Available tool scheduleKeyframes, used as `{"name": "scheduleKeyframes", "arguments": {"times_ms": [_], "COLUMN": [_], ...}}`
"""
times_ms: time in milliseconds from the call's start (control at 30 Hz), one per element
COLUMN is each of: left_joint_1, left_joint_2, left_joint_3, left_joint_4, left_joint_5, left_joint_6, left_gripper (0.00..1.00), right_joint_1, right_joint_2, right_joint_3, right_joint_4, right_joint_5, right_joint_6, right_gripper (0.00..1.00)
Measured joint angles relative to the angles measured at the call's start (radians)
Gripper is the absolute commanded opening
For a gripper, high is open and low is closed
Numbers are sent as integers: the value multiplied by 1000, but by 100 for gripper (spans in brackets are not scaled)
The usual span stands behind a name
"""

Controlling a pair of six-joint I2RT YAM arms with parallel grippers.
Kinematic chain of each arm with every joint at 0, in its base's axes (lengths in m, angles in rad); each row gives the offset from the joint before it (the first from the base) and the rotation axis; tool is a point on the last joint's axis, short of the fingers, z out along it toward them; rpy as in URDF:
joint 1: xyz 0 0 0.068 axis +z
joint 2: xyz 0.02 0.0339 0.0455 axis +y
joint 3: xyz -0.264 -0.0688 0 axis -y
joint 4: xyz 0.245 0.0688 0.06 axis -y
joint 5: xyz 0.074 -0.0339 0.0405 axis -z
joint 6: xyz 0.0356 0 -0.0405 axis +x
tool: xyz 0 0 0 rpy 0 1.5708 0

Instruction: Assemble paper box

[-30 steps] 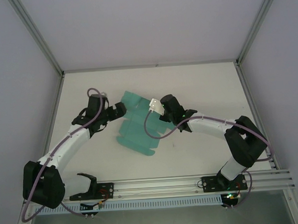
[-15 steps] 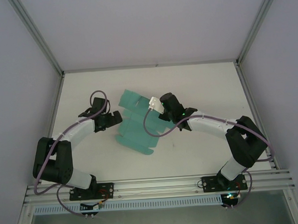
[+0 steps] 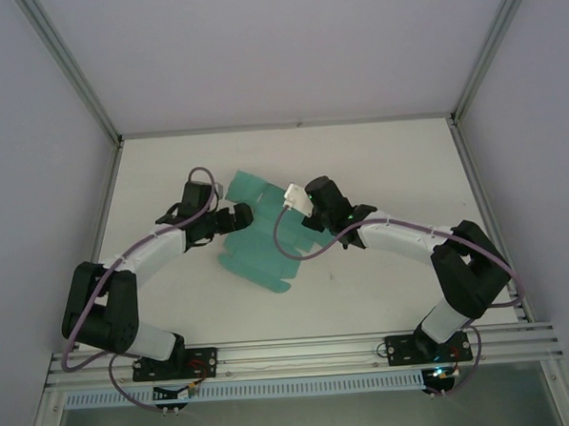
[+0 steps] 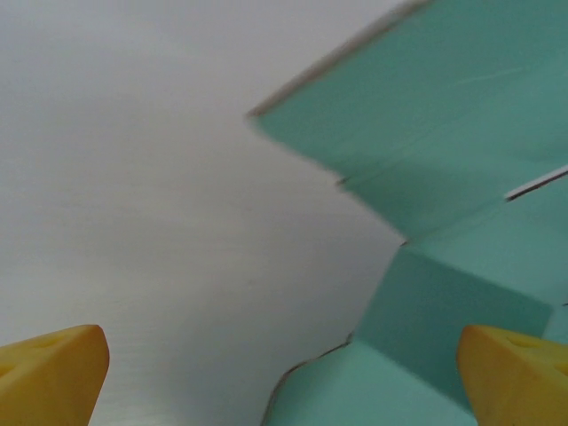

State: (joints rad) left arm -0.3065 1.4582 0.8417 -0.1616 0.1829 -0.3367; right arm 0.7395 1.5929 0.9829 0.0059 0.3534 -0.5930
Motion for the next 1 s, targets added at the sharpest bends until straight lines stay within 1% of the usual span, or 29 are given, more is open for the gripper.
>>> {"name": "scheduleKeyframes", "arguments": {"times_ms": [133,233,333,533,600,633,800,1000], "left_joint_1": [-27,-52,-89,-182,-200,-204,-205,-185], "left_joint_2": [43,96,127,177,185,185,137,-72], "left_joint_3": [10,24,27,61,70,70,65,30], "left_joint_4": [15,9,6,-3,-5,-7,-21,-19], "left_joint_5": [8,-21,-93,-293,-332,-343,-349,-322], "left_joint_6": [18,29,39,42,42,42,39,37], "left_gripper": [96,94,94,96,97,100,100,100], "right_joint_1": [0,0,0,0,0,0,0,0], "right_joint_2": [0,0,0,0,0,0,0,24], "right_joint_3": [0,0,0,0,0,0,2,11], "right_joint_4": [0,0,0,-8,-10,-11,-6,47], "right_joint_5": [-14,-26,-35,-47,-47,-44,-26,25], "right_joint_6": [3,3,2,0,-6,-13,-74,-247], "right_gripper": [0,0,0,0,0,0,0,0]}}
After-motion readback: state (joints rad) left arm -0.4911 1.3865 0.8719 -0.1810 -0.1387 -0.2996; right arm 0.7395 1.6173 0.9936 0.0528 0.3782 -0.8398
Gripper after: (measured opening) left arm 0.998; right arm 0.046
